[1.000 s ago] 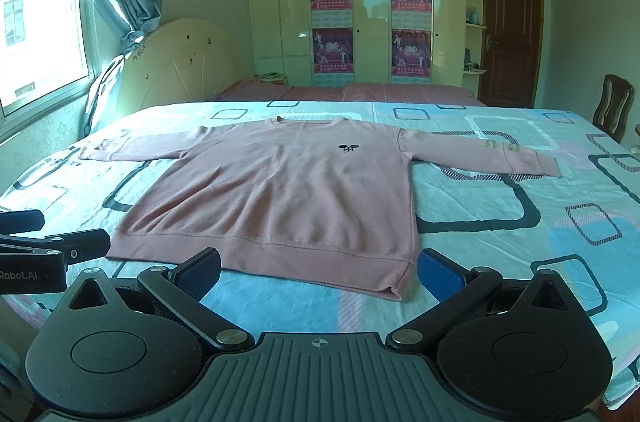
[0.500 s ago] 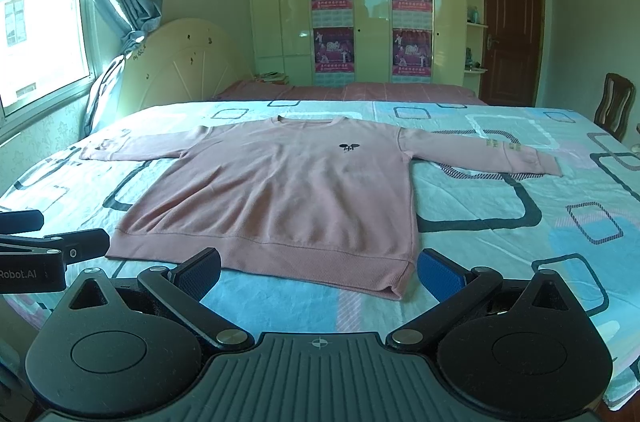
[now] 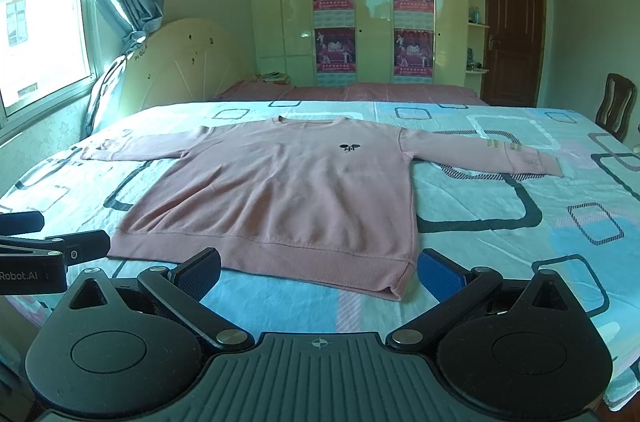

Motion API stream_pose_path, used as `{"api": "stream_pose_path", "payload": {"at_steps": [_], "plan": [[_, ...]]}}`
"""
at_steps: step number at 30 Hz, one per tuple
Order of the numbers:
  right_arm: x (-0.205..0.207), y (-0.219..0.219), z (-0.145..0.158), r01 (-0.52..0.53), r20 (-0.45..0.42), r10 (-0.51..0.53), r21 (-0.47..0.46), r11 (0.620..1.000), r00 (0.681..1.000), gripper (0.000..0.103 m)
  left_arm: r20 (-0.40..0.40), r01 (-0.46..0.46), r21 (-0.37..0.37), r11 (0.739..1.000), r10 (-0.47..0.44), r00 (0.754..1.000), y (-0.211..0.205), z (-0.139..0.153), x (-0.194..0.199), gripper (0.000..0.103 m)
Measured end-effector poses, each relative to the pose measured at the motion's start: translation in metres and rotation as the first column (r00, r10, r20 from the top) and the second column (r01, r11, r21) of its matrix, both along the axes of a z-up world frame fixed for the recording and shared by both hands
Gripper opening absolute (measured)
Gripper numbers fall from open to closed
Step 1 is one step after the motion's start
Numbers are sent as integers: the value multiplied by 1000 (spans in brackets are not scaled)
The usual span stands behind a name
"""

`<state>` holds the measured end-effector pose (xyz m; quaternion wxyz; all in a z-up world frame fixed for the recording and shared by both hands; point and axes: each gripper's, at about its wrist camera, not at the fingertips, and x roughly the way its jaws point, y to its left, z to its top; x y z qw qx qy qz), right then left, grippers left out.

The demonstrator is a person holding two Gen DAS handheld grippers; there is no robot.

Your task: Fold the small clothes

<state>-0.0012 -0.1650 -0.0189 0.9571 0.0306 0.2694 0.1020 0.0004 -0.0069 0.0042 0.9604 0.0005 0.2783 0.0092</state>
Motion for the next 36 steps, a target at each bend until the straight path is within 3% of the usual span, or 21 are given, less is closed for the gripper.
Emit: {"api": "stream_pose_path", "payload": {"at_steps": [36], "plan": [[5, -1, -3, -8, -8, 8, -8, 1000, 1000, 103, -1, -12, -8, 1000, 12, 1000, 0, -1, 2, 102]]}}
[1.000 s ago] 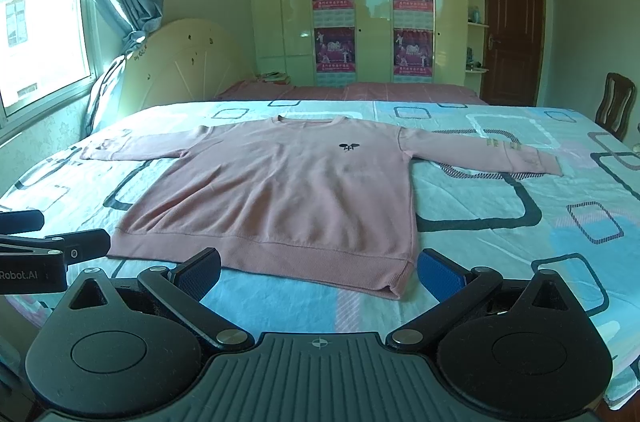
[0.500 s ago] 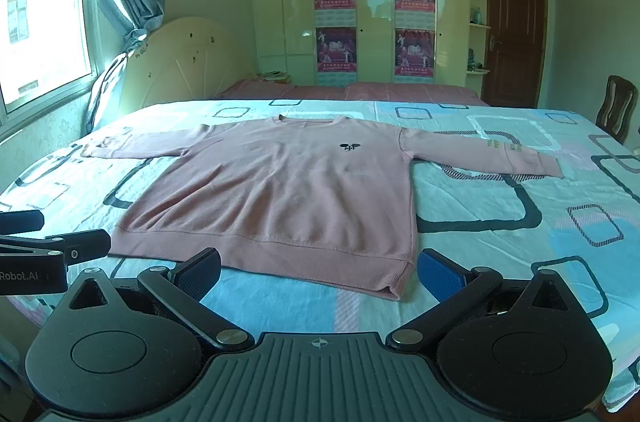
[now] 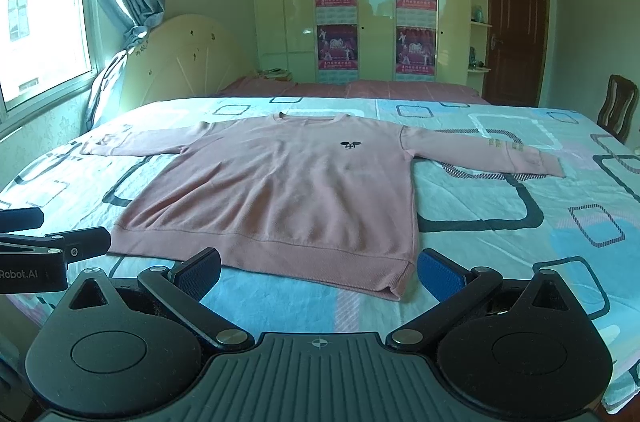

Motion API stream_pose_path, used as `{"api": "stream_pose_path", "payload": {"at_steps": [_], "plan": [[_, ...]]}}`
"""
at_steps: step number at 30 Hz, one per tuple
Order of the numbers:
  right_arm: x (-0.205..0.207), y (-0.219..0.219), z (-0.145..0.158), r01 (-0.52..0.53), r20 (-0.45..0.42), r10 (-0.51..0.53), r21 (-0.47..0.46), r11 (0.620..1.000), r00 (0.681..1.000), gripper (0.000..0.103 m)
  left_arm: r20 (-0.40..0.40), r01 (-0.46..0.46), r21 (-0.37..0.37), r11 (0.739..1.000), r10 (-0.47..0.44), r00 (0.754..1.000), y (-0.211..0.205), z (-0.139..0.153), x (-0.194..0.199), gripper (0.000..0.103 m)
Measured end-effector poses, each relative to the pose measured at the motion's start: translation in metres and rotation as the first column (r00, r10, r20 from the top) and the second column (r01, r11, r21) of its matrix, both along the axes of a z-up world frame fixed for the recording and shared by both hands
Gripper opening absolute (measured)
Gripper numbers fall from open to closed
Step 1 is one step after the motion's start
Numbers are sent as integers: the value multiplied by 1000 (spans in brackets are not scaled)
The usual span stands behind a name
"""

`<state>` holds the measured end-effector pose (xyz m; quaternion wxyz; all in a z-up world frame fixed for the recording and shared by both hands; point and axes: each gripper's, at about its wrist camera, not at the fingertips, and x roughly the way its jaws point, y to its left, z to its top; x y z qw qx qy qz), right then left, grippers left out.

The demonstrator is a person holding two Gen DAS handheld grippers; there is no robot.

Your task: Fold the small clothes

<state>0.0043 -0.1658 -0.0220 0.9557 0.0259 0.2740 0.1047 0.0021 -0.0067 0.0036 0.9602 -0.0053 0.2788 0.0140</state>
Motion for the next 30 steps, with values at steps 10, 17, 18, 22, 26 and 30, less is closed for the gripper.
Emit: {"api": "stream_pose_path", "payload": {"at_steps": [10, 17, 18, 22, 26, 30], "plan": [[24, 5, -10, -1, -25, 1, -5, 1000, 1000, 103, -14, -7, -40, 999, 6, 1000, 17, -10, 18, 102], [61, 9, -12, 29, -20, -29, -13, 999, 999, 103, 74, -62, -65, 996, 67, 995, 30, -15, 52, 102], [68, 9, -12, 38, -19, -38, -15, 999, 999, 103, 78, -70, -74, 995, 76, 994, 33, -16, 60, 102], [100, 7, -14, 85, -14, -86, -20, 996, 996, 103, 67, -65, -78, 995, 71, 995, 42, -19, 96, 102], [135, 5, -14, 140, -19, -140, -15, 990, 990, 103, 39, 5, -53, 999, -3, 999, 46, -17, 134, 102], [166, 6, -13, 188, -25, -188, -17, 982, 982, 103, -1, 30, -103, 994, -30, 1000, 58, -14, 164, 102]]}}
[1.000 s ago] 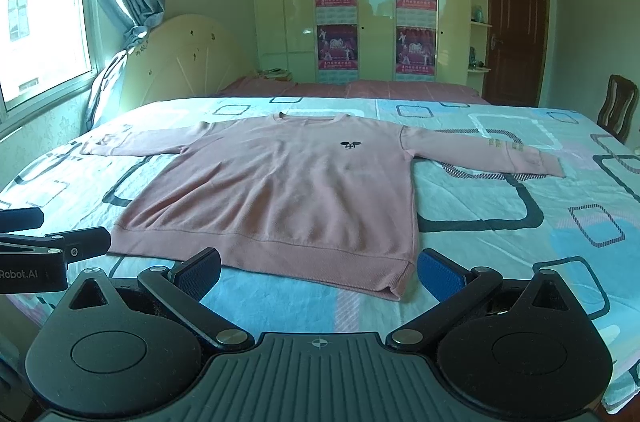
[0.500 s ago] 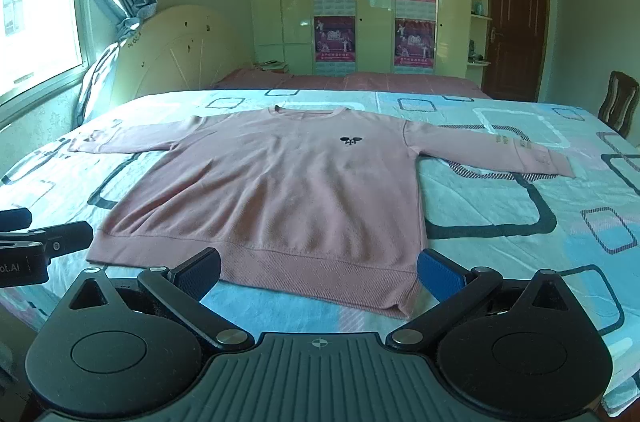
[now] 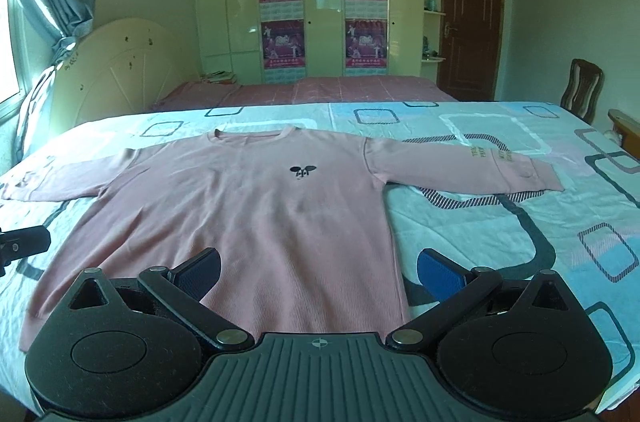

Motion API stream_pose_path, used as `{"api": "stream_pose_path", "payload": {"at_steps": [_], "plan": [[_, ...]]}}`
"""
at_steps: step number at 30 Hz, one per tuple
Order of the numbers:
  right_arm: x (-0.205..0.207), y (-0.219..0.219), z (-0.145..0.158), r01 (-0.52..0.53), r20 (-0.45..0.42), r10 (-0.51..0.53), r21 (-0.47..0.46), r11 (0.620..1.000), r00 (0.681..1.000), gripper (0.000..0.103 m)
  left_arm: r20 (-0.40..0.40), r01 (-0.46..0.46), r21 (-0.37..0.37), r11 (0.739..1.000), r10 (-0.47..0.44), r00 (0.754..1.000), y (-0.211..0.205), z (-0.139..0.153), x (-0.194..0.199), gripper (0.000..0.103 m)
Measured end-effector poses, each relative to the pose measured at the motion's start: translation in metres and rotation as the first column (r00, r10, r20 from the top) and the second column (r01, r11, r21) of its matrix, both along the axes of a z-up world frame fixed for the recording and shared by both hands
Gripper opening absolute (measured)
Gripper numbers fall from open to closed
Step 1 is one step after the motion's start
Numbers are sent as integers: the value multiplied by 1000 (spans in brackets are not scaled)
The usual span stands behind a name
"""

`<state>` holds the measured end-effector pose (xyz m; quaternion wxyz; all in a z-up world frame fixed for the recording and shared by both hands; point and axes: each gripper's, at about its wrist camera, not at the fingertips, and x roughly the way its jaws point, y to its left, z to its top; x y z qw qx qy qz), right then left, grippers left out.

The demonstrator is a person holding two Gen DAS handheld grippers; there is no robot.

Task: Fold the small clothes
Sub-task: 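Move the right tool to the sleeve cuff and close on it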

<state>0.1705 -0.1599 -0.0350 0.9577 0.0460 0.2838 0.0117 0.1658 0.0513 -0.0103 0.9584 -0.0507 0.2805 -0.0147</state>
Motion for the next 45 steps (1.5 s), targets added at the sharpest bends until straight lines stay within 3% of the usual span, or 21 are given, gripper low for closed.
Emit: {"api": "stream_pose_path", "payload": {"at_steps": [7, 12, 15, 23, 28, 30, 32, 33, 37, 42, 45], "plan": [[44, -12, 0, 67, -21, -67, 7, 998, 998, 103, -72, -4, -20, 1000, 3, 997, 18, -10, 44, 102], [67, -54, -2, 124, -30, -123, 40, 992, 992, 103, -105, 10, -24, 1000, -13, 994, 15, -27, 69, 102], [82, -91, -8, 192, -35, -190, 63, 979, 981, 103, -107, 18, -27, 999, -21, 994, 6, -35, 83, 97], [144, -224, -39, 347, -75, -339, 199, 916, 938, 103, -47, 9, -76, 997, -12, 999, -40, -47, 131, 102], [177, -298, -62, 434, -88, -427, 265, 861, 900, 103, -188, 44, -107, 993, -63, 980, -84, -65, 188, 102], [189, -321, -73, 451, -99, -442, 282, 847, 892, 102, -219, 27, -79, 997, -43, 975, -102, -70, 206, 102], [200, -338, -86, 456, -113, -444, 297, 839, 889, 83, -220, 19, -38, 999, -27, 975, -118, -73, 220, 102], [206, -346, -93, 466, -133, -447, 306, 830, 884, 63, -219, 27, -27, 999, -32, 975, -125, -74, 226, 102], [216, -371, -115, 502, -168, -475, 369, 782, 864, 62, -224, 64, 20, 998, -58, 973, -145, -77, 239, 100], [221, -401, -139, 530, -225, -486, 485, 696, 845, 61, -261, 43, 0, 999, -42, 964, -148, -84, 247, 100], [224, -413, -139, 516, -206, -485, 514, 685, 850, 60, -281, 29, -7, 1000, -30, 959, -148, -86, 252, 100]]}}
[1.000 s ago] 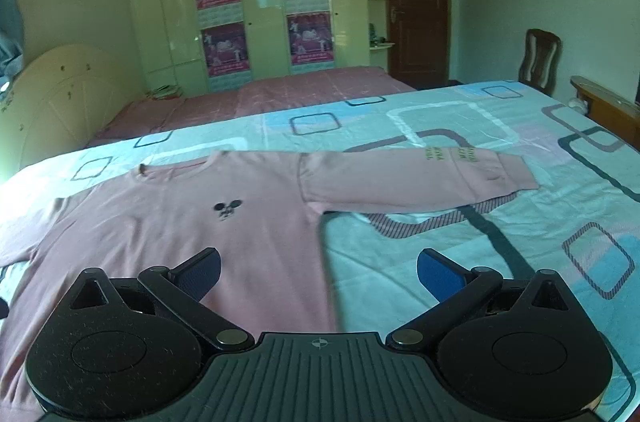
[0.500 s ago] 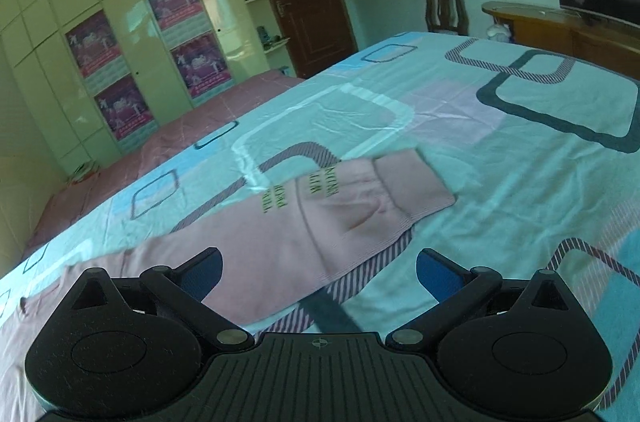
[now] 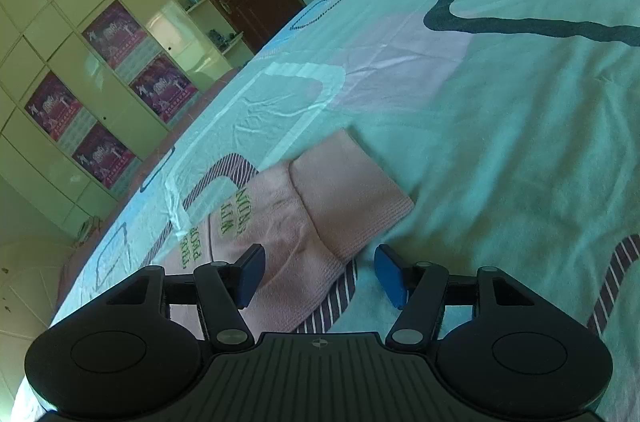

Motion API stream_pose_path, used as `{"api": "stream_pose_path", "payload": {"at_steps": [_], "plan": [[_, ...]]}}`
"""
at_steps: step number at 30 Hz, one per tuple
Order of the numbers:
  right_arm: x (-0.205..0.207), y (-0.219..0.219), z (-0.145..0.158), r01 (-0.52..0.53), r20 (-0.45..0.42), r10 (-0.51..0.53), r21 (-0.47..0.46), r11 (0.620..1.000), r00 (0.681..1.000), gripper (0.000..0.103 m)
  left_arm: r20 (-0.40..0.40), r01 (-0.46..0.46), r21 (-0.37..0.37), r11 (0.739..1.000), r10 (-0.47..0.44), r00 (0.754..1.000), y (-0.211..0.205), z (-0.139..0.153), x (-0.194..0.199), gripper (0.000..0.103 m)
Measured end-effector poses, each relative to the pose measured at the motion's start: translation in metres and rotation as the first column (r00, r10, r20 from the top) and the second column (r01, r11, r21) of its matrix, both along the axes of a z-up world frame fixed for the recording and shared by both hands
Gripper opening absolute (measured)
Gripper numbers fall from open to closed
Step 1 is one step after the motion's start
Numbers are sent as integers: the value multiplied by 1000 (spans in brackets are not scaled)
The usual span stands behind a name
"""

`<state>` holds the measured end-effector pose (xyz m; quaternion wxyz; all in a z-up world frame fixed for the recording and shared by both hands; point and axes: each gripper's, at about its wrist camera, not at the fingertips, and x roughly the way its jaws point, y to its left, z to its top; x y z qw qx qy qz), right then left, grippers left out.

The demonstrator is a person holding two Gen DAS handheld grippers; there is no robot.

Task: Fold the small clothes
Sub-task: 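Move the right tool to the sleeve cuff and close on it, then carry the held sleeve across the shirt body toward the collar with the right tool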

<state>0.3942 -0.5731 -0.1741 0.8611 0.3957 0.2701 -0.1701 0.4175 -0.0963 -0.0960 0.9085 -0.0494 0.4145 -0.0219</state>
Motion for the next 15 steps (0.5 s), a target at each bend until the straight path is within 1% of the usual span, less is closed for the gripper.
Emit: {"api": "stream_pose_path", "payload": {"at_steps": [1, 3, 5, 6, 7, 9, 10, 12, 13, 14, 15], "plan": [[1, -2, 1, -4, -1, 4, 0, 1000, 1000, 50, -3, -2, -2, 1000, 2, 1000, -1, 0, 2, 100], [4, -8, 0, -11, -11, 11, 9, 1000, 1000, 34, -3, -5, 10, 1000, 5, 1000, -2, 0, 3, 100], [2, -11, 1, -14, -12, 14, 12, 1000, 1000, 30, -3, -11, 36, 999, 12, 1000, -4, 0, 5, 100], [0, -12, 2, -22, -17, 22, 0, 1000, 1000, 26, -8, -17, 43, 999, 17, 1000, -5, -1, 6, 100], [2, -13, 3, -38, -31, 37, -16, 999, 999, 16, -14, -22, 42, 999, 22, 1000, -4, -1, 7, 100], [3, -13, 9, -79, -50, 76, -58, 995, 996, 10, -24, -35, 28, 999, 35, 999, -2, -2, 8, 100], [1, -13, 16, -90, -42, 86, -99, 991, 995, 9, -24, -42, 20, 999, 42, 999, 0, -2, 8, 100], [-7, -6, 36, -103, 11, 108, -216, 971, 994, 9, -18, -52, 22, 998, 52, 998, 2, -1, 7, 100], [-7, -2, 41, -111, 14, 119, -276, 955, 993, 9, -16, -55, 32, 998, 55, 998, 2, -1, 6, 101], [0, 0, 40, -120, -46, 112, -322, 939, 993, 9, -18, -59, 51, 997, 60, 998, 3, -1, 6, 101], [8, -4, 32, -133, -118, 102, -302, 944, 988, 9, -22, -62, 66, 996, 64, 998, 3, -2, 5, 101]]}}
